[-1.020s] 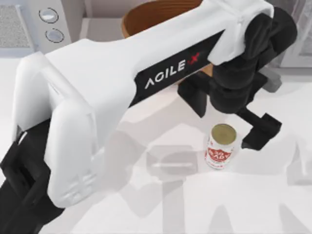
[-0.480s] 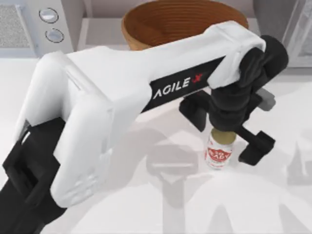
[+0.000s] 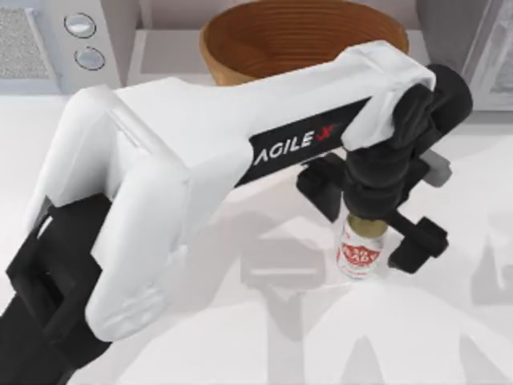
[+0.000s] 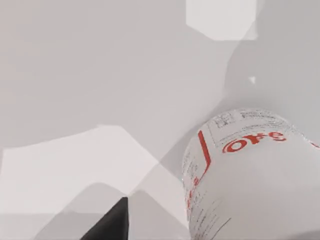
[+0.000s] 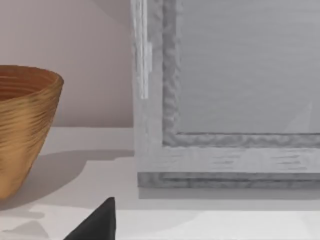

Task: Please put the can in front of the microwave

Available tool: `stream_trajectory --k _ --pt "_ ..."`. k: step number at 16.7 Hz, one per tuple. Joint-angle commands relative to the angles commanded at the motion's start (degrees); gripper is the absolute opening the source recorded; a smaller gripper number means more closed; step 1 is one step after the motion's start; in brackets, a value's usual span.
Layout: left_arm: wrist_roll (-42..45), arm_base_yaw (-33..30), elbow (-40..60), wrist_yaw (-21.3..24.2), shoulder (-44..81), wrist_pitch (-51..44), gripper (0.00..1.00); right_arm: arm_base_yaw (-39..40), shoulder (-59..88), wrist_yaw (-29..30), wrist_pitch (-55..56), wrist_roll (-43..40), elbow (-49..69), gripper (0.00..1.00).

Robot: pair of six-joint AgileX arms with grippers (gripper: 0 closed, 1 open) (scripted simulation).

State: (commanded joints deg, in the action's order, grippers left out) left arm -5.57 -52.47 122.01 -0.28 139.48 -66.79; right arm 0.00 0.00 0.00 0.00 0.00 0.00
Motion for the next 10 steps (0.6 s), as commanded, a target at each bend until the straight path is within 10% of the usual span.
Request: stream_trajectory --k 10 --pt "0.0 0.0 0.0 0.0 0.0 0.0 0.02 0.0 0.0 0.0 0.0 0.0 0.0 1.00"
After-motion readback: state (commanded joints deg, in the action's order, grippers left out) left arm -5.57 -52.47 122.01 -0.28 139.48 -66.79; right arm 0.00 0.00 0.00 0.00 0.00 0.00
